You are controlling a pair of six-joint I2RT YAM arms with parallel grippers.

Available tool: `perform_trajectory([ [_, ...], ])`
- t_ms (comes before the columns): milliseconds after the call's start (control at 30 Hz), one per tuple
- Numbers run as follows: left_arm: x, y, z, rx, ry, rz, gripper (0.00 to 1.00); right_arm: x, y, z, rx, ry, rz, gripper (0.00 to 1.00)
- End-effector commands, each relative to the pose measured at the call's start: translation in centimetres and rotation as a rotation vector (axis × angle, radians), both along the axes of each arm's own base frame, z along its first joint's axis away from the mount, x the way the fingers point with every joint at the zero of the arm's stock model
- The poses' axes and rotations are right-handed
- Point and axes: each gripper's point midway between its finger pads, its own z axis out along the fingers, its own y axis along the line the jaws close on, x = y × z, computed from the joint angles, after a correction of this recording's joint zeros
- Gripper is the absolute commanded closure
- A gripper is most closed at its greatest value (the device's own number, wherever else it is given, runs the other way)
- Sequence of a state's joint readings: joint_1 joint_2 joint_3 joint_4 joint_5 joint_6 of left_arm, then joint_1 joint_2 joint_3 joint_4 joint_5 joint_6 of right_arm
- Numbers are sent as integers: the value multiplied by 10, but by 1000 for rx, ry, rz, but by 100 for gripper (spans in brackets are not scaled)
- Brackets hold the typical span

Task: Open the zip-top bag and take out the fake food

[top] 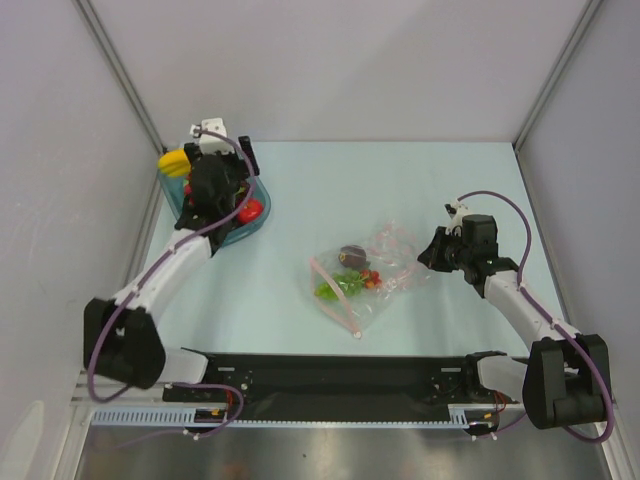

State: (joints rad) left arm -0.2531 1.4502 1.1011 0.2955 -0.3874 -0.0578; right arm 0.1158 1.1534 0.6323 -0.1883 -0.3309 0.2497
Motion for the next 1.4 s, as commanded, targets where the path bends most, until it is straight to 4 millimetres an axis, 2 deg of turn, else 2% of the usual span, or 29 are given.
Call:
perform_trajectory([
  [0, -41, -25, 24, -88, -79, -142, 10, 8, 4, 18, 9, -75, 24, 100],
  [33, -58, -43, 33, -98, -92, -258, 13, 8, 5, 17, 12, -72, 23, 100],
  [100, -84, -65, 8, -95, -25, -352, 17, 8, 5, 19, 16, -76, 26, 100],
  [133, -96, -76, 3, -96, -19, -403, 22, 8, 6, 18, 17, -76, 27, 100],
  [167, -121, -93, -7, -101, -16, -492, 25, 8, 6, 18, 19, -76, 30, 100],
  [233, -146, -111, -14, -128, -18, -579, 37, 9, 7, 19, 25, -78, 31, 100],
  [267, -167, -132, -32, -136, 20, -682, 40, 9, 8, 19, 30, -77, 37, 100],
  [300, -183, -138, -28, -161, 2, -725, 43, 8, 9, 19, 30, -78, 40, 100],
  [333, -195, -146, -32, -169, 7, -769, 47, 9, 9, 20, 32, -79, 41, 100],
  [367, -212, -159, -44, -168, 37, -829, 50, 9, 10, 21, 36, -81, 42, 100],
  [433, -233, -167, -51, -160, 59, -886, 51, 8, 10, 20, 36, -79, 42, 100],
  [467, -248, -175, -62, -147, 106, -927, 52, 8, 9, 20, 34, -80, 42, 100],
  [533, -257, -176, -69, -129, 129, -930, 55, 7, 9, 21, 36, -80, 40, 100],
  [567, -268, -182, -79, -114, 163, -959, 55, 7, 9, 21, 34, -81, 38, 100],
  [733, -291, -192, -89, -107, 188, -1005, 57, 6, 8, 21, 28, -82, 37, 100],
  [833, -302, -198, -116, -64, 265, -1042, 57, 6, 8, 23, 29, -86, 38, 100],
  [900, -305, -200, -127, -42, 300, -1047, 57, 5, 9, 22, 28, -83, 40, 100],
  [1067, -302, -210, -145, 54, 354, -1045, 61, 5, 8, 22, 28, -80, 40, 100],
  [1133, -299, -214, -145, 85, 352, -1040, 62, 5, 8, 22, 27, -81, 41, 100],
  [1167, -297, -211, -154, 132, 381, -1027, 61, 5, 8, 23, 27, -82, 41, 100],
  [1333, -293, -219, -168, 227, 399, -1031, 53, 5, 9, 22, 28, -79, 42, 100],
  [1367, -289, -225, -161, 227, 358, -1036, 51, 5, 8, 21, 29, -76, 42, 100],
])
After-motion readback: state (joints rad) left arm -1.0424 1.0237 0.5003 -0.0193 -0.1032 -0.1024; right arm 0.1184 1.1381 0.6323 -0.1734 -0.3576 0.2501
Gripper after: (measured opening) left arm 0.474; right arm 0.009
